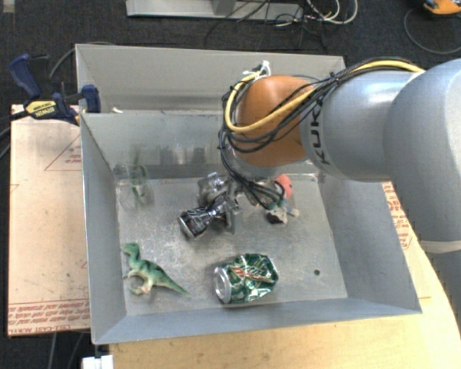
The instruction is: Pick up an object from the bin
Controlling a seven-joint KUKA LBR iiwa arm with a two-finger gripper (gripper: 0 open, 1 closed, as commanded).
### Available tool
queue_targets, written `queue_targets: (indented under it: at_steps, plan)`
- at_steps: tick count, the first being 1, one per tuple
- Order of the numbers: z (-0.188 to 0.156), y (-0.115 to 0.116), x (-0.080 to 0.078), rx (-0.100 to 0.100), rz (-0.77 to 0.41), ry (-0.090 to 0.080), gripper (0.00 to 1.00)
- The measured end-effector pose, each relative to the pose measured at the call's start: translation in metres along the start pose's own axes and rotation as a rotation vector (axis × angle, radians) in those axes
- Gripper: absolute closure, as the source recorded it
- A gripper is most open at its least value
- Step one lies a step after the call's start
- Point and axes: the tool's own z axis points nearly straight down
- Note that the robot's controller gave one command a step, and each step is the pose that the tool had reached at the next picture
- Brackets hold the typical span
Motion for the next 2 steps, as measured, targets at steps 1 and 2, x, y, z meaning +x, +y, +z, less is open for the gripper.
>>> queue_targets:
  at_steps: [1,2]
  plan:
    - [0.0,0.0,0.0,0.0,0.0,0.0,1.0]
    - [-0.024,0.002,-0.008,0.001,-0.003,-0.007,1.0]
